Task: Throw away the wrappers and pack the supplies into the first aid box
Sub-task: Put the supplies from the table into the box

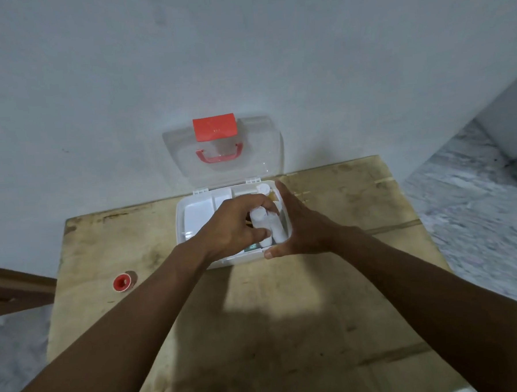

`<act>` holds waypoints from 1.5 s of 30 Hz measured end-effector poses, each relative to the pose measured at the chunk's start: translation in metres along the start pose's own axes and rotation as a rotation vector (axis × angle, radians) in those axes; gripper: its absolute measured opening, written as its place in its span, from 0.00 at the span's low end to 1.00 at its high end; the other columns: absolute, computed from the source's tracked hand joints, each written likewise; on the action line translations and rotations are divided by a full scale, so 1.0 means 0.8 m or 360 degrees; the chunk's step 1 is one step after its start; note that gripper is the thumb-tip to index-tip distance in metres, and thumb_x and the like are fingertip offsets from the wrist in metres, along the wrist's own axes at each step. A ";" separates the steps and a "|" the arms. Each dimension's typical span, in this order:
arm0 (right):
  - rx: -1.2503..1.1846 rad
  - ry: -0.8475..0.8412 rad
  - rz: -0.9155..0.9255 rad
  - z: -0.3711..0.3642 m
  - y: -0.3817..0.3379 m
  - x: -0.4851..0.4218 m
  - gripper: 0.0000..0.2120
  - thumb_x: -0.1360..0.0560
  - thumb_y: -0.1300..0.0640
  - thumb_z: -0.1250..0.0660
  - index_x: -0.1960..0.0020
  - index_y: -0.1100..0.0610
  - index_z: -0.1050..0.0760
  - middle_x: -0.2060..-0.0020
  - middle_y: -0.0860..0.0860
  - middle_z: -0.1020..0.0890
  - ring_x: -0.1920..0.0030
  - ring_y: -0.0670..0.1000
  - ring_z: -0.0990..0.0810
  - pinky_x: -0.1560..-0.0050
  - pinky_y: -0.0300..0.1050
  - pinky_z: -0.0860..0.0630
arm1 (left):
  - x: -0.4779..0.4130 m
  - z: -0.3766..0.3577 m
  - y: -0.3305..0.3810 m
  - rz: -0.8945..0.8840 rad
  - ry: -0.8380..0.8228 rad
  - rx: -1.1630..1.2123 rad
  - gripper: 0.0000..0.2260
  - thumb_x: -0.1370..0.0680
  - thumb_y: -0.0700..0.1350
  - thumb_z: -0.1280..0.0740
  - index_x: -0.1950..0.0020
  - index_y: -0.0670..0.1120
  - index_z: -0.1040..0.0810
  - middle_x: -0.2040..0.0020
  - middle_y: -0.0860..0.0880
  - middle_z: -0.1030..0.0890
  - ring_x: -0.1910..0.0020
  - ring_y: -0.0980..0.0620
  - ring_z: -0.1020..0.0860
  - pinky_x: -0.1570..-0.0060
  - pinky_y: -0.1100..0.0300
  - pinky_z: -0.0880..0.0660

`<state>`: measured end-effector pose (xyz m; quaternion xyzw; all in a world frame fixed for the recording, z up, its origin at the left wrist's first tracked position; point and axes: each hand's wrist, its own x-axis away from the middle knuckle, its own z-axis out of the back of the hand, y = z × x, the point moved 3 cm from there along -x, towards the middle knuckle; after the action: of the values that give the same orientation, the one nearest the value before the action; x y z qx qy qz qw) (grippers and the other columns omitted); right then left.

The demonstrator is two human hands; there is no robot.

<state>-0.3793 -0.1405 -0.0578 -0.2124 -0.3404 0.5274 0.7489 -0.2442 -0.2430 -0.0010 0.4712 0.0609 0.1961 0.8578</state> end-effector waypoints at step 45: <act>-0.0222 0.0020 0.0057 0.000 0.018 -0.008 0.71 0.51 0.27 0.22 0.22 0.41 0.64 0.23 0.46 0.44 0.24 0.50 0.39 0.30 0.58 0.31 | 0.081 -0.033 0.002 0.0260 0.0890 -0.0449 0.13 0.24 0.38 0.30 0.40 0.45 0.18 0.45 0.48 0.17 0.47 0.49 0.21 0.48 0.64 0.29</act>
<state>-0.3900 -0.1416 -0.0698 -0.2734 -0.3678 0.5143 0.7249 -0.1932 -0.1959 -0.0087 0.2788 0.2284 0.3926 0.8461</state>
